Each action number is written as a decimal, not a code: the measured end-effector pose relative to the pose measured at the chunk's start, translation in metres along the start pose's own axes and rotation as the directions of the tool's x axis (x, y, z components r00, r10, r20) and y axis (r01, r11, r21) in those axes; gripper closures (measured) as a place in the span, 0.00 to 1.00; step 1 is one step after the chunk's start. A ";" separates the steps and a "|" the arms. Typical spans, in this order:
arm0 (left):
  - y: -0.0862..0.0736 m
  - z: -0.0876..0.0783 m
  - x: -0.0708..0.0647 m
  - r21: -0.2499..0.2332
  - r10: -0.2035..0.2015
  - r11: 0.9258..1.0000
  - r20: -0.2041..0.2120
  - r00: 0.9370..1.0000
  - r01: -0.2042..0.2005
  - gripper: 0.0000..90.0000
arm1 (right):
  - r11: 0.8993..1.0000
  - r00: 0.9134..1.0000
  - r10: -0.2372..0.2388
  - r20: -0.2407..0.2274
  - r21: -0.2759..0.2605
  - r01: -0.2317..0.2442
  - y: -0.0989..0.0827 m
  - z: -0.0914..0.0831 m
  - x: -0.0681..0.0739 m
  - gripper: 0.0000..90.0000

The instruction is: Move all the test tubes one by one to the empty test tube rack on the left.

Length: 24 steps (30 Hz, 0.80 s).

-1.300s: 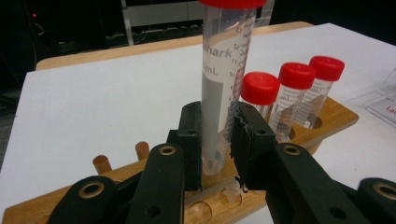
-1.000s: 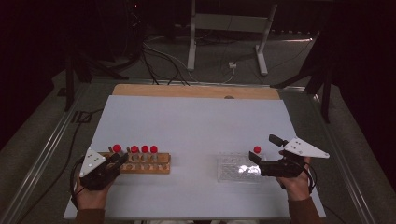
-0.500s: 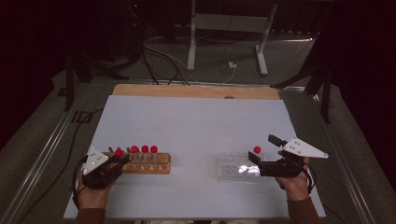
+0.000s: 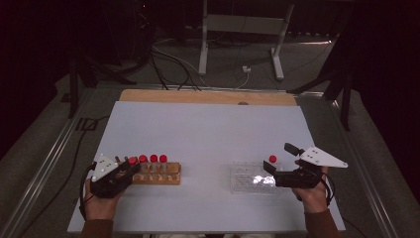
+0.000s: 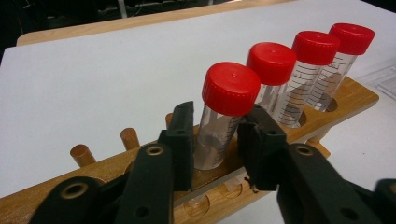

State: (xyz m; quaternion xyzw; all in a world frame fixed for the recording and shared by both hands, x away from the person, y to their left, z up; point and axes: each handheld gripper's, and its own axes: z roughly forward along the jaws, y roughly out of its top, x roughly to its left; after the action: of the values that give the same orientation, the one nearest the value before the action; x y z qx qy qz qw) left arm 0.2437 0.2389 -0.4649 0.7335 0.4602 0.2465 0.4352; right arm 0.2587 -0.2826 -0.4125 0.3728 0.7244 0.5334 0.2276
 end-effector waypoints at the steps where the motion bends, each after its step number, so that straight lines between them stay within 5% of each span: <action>1: 0.000 -0.001 0.000 -0.002 -0.003 1.000 0.000 1.000 0.003 0.71 | 1.000 1.000 0.000 -0.001 -0.001 0.000 0.000 0.000 0.000 0.01; 10: -0.001 -0.013 0.002 -0.078 -0.046 0.996 0.005 0.999 0.046 0.31 | 1.000 1.000 0.011 0.020 -0.004 -0.011 0.000 0.000 -0.005 0.01; 15: 0.000 -0.020 0.002 -0.153 -0.052 0.987 0.025 0.998 0.055 0.24 | 1.000 0.999 0.018 0.031 0.000 -0.018 -0.002 0.001 -0.008 0.01; 24: 0.003 -0.026 -0.002 -0.210 -0.051 0.976 0.041 0.998 0.058 0.17 | 1.000 0.998 0.015 0.054 0.024 -0.016 -0.008 0.006 -0.014 0.03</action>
State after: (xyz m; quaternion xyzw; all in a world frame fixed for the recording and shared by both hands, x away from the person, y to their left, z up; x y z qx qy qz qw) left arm 0.2244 0.2469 -0.4495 0.6747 0.4435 0.2688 0.5252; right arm 0.2694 -0.2910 -0.4227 0.3953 0.7215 0.5162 0.2383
